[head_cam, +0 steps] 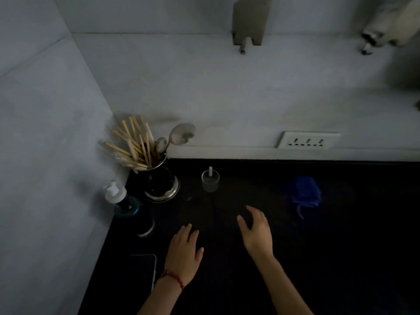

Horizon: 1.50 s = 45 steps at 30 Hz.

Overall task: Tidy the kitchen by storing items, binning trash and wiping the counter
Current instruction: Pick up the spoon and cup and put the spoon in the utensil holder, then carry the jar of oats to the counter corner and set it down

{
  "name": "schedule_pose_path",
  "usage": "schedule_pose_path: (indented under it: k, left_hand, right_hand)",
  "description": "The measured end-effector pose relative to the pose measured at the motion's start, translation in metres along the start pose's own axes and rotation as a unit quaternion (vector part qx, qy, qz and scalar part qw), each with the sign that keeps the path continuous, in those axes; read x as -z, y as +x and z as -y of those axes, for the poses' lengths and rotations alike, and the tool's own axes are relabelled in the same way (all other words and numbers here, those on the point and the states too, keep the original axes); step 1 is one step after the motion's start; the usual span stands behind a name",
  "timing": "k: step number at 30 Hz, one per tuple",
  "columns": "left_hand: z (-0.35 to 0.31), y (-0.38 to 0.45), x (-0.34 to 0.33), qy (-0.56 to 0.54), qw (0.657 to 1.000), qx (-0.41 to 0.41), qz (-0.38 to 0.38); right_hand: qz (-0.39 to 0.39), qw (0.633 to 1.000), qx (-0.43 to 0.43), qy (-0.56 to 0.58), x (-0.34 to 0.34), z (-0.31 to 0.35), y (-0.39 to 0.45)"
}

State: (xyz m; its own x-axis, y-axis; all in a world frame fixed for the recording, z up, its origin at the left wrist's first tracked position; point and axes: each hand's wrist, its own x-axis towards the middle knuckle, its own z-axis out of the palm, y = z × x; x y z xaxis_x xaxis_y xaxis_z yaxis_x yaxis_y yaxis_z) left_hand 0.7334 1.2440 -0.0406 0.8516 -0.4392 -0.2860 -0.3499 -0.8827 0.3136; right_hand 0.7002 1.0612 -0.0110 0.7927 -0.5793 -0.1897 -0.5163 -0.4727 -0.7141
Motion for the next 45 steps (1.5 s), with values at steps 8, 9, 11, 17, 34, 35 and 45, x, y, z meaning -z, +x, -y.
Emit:
schedule_pose_path:
  k: [8,9,11,17,34,35,45]
  left_hand:
    - [-0.039,-0.031,-0.011,-0.033,0.986,-0.150,0.061]
    - [-0.048,-0.033,-0.014,-0.037,0.982,-0.170,0.071]
    - [-0.072,-0.038,-0.020,-0.036,0.971,-0.218,0.089]
    - [-0.165,-0.078,-0.046,-0.027,0.926,-0.352,0.129]
    - [-0.401,-0.357,-0.217,0.059,0.778,-0.492,0.387]
    - [-0.409,-0.367,-0.226,0.063,0.779,-0.481,0.396]
    - [-0.485,-0.376,-0.311,0.081,0.823,-0.383,0.412]
  right_hand:
    - [-0.113,0.982,-0.149,-0.029,0.066,-0.078,-0.126]
    - [-0.134,0.975,-0.175,-0.024,0.075,-0.089,-0.141]
    - [-0.169,0.961,-0.218,-0.009,0.091,-0.113,-0.173]
    - [-0.294,0.904,-0.309,0.022,0.128,-0.185,-0.279]
    - [-0.446,0.718,-0.508,0.168,0.182,-0.383,-0.615]
    - [-0.445,0.710,-0.518,0.175,0.185,-0.393,-0.630]
    - [-0.431,0.666,-0.561,0.235,0.252,-0.501,-0.676]
